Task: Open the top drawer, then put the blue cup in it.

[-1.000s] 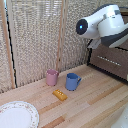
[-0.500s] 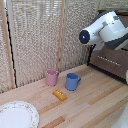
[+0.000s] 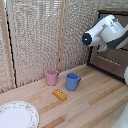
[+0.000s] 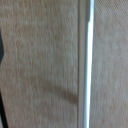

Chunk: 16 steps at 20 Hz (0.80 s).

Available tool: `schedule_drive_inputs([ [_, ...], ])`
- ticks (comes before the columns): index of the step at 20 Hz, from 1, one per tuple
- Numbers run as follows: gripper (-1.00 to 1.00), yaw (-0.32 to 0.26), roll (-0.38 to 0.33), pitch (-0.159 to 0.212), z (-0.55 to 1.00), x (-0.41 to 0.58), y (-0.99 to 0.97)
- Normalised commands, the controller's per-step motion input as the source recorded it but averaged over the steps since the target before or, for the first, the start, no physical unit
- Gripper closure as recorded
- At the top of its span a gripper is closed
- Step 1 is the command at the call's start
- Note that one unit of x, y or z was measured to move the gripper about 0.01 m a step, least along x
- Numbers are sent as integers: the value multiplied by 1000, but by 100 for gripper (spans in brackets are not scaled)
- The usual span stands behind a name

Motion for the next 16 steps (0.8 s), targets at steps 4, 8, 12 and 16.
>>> schedule_drive_inputs([
  [4,-100,-19,141,161,439,80,-688],
  [8,100,-117,111,45,319,-61,-571],
  [12,100,-102,162,-64,308,-327,-395],
  [16,100,-5,262,-52,144,-343,-279],
])
